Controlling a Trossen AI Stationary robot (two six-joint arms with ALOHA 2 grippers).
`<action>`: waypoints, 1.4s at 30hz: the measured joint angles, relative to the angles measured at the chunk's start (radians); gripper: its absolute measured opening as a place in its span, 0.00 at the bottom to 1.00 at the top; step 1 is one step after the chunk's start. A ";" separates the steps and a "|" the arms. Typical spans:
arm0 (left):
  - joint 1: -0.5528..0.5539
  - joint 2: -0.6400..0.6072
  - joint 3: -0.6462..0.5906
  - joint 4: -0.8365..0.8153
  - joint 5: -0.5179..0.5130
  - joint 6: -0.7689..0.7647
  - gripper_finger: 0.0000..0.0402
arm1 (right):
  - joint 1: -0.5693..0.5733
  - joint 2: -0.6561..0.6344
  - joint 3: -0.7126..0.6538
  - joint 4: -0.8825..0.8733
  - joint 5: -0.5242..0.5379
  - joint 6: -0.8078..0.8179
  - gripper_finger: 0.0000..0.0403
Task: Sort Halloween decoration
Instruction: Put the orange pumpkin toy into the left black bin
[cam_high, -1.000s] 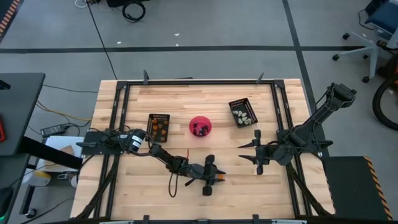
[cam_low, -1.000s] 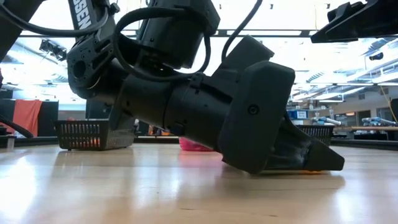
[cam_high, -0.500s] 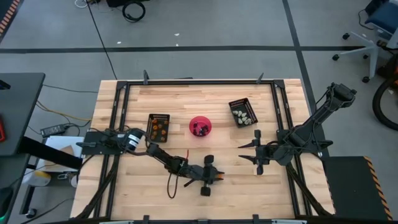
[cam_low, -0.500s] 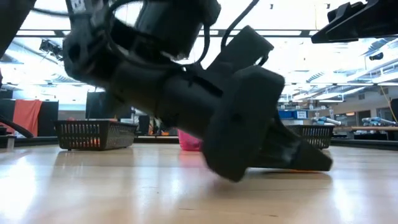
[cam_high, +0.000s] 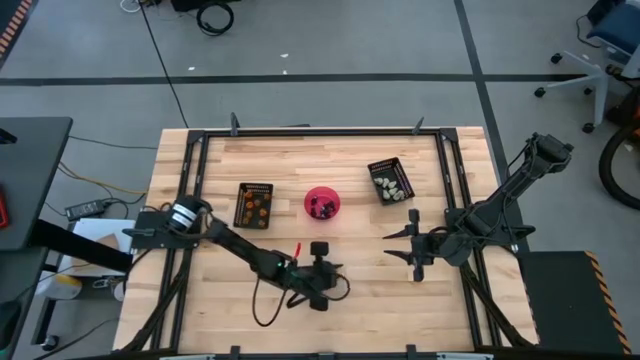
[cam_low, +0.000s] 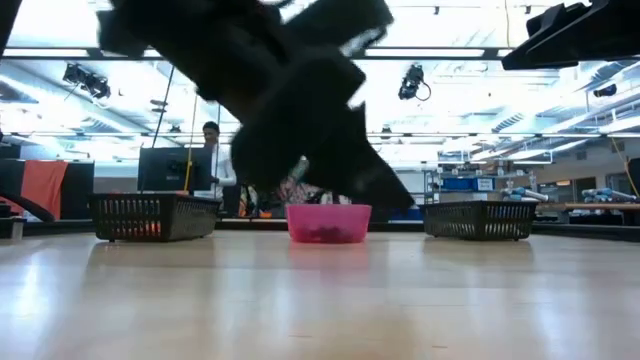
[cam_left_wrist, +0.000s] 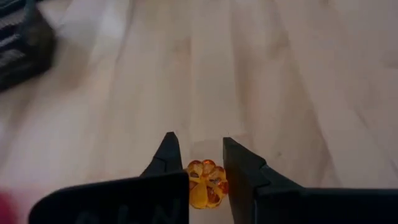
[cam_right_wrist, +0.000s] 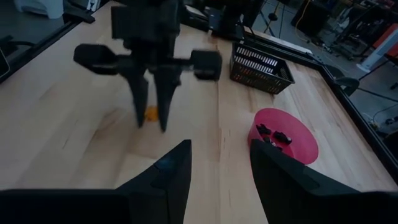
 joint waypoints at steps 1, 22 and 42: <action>-0.005 -0.014 0.000 -0.035 -0.022 -0.010 0.10 | 0.002 0.000 0.000 0.000 0.000 0.000 0.41; -0.023 -0.154 0.002 -0.918 -0.426 -0.737 0.11 | 0.013 0.000 0.000 -0.001 0.000 -0.003 0.41; -0.007 -0.156 -0.035 -1.545 -0.443 -1.502 0.11 | 0.013 0.000 0.000 -0.007 0.000 0.005 0.41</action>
